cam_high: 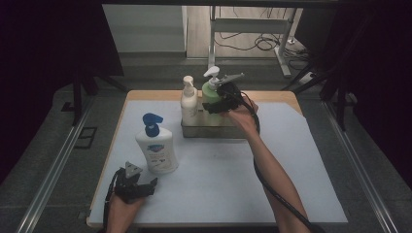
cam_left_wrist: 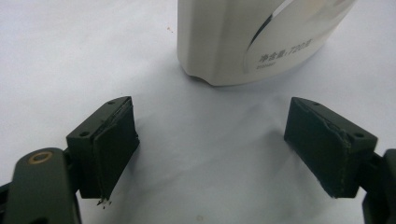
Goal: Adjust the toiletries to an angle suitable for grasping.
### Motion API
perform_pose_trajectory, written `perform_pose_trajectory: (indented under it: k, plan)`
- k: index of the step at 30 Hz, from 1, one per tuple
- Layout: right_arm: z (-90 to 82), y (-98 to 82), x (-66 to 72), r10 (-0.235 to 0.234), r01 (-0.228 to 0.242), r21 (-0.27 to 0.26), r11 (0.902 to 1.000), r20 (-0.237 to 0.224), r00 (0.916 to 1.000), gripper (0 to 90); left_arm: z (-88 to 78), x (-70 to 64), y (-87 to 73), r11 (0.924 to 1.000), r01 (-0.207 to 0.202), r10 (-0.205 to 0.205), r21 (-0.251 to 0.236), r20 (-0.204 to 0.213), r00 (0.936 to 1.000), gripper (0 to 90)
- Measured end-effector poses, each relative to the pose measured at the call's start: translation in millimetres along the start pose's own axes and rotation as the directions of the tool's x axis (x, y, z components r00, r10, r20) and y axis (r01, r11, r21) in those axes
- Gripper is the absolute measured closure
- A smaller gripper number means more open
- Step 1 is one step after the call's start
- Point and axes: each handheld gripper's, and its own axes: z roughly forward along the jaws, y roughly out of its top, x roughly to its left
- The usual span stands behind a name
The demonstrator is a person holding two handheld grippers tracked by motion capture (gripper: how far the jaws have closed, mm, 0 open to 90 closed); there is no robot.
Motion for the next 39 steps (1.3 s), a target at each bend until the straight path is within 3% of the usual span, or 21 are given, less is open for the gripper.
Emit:
perform_pose_trajectory:
  k: [23,39]
  plan:
    - [21.8,-20.1,-1.4,0.022,-0.021,0.068,0.9975,-0.010,0.9997,12.2,0.0,0.0,0.0,1.0000,0.000,0.000,0.000,0.000,1.0000,16.6]
    - [20.9,-25.4,-5.5,0.022,-0.020,0.054,0.9983,-0.024,0.9995,11.3,0.0,-0.3,0.0,1.0000,0.000,0.000,0.000,-0.002,1.0000,16.7]
